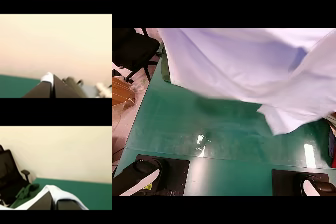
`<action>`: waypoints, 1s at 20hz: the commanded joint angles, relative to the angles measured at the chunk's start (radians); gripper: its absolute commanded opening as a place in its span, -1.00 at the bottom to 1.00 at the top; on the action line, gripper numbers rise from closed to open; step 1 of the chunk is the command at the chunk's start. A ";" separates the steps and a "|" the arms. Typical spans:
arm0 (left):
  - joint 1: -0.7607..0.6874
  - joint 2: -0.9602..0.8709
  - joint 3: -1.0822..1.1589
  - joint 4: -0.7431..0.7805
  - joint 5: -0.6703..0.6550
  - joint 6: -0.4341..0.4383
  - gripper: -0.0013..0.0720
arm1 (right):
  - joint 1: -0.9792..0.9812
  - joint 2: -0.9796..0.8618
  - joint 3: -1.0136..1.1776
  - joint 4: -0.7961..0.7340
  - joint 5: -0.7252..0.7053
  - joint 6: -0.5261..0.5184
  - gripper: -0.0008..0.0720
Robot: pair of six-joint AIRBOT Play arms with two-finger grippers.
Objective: Fold the shirts.
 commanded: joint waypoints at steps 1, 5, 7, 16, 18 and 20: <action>0.000 0.000 0.060 -0.093 0.127 -0.021 -0.90 | 0.001 -0.092 0.291 -0.003 0.130 -0.003 -0.91; 0.000 0.003 0.238 -0.143 -0.008 0.141 -0.90 | -0.001 -0.103 0.489 -0.034 0.211 0.028 -0.91; 0.000 0.007 0.334 -0.143 -0.075 0.174 -0.90 | -0.001 -0.023 0.431 -0.121 0.180 0.063 -0.91; 0.000 0.028 0.400 -0.277 -0.313 0.154 -0.91 | -0.023 0.150 0.365 -0.266 0.150 0.151 -0.92; 0.000 0.028 0.343 -0.249 -0.384 0.138 -0.91 | -0.093 0.055 0.411 -0.259 0.340 0.203 -0.92; 0.000 0.028 0.219 -0.249 -0.471 0.119 -0.91 | -0.180 -0.046 0.340 -0.144 0.481 0.214 -0.92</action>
